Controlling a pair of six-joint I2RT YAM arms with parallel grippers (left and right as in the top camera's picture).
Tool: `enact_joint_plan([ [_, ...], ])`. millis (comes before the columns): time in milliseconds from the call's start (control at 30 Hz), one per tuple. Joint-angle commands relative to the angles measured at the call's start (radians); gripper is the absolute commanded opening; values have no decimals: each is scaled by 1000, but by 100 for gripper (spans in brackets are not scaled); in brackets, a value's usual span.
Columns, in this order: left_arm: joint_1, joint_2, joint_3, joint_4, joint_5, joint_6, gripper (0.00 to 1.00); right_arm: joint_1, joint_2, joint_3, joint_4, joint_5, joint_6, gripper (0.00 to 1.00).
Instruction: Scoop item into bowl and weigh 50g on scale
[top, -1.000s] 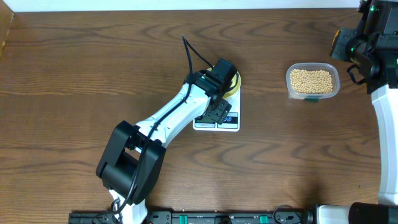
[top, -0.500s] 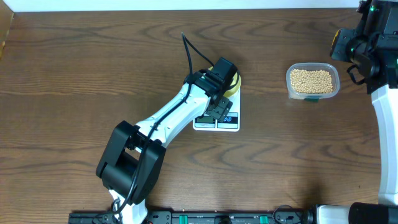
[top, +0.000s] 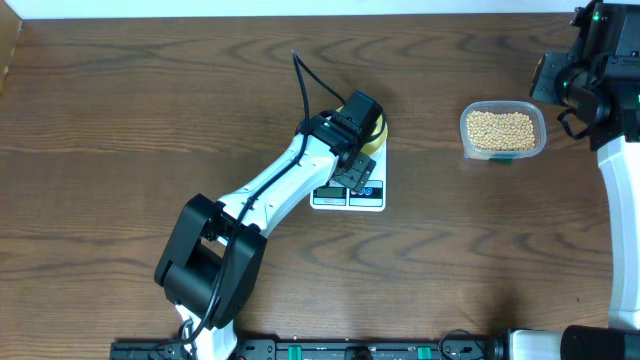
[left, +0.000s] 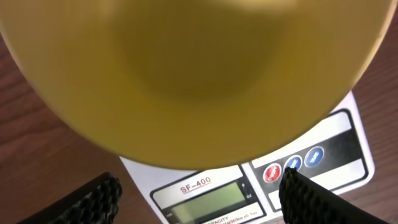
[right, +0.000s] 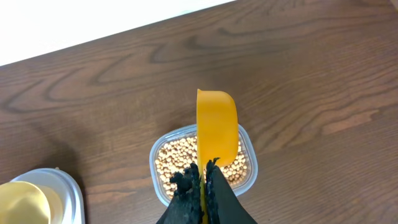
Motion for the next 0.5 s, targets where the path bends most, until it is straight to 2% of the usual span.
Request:
enact_joint_plan([
  [0, 2, 8, -5, -85, -36, 10, 83, -3, 1, 21, -8, -1, -31, 1],
  [100, 3, 8, -5, -168, -36, 16, 83, -3, 1, 21, -8, -1, -37, 1],
  [233, 3, 8, 7, -233, -36, 84, 83, -2, 1, 21, -10, -1, -37, 1],
  [467, -7, 8, 13, -90, -35, 103, 83, -3, 1, 21, -18, 0, -37, 1],
])
